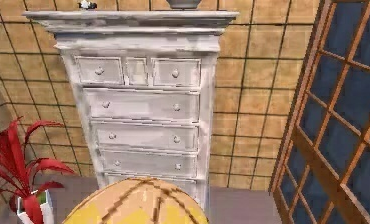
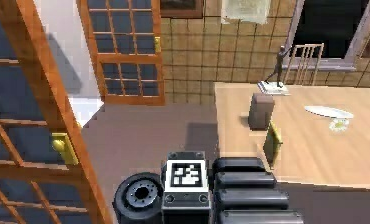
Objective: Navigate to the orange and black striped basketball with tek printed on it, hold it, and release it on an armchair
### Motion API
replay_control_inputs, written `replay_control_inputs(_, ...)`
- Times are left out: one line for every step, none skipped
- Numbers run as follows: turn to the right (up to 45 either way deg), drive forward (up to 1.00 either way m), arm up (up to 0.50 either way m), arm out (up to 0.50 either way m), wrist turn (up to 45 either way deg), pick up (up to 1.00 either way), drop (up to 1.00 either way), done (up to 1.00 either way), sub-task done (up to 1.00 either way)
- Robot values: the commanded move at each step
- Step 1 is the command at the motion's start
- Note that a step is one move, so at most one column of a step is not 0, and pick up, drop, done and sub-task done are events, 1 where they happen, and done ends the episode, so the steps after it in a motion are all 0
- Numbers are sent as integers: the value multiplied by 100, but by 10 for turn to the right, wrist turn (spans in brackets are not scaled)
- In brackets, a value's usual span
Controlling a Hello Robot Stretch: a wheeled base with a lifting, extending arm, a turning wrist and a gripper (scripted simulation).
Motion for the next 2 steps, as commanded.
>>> replay_control_inputs(450,0,0,0,0,0,0,0,0)
replay_control_inputs(300,0,0,0,0,0,0,0,0)
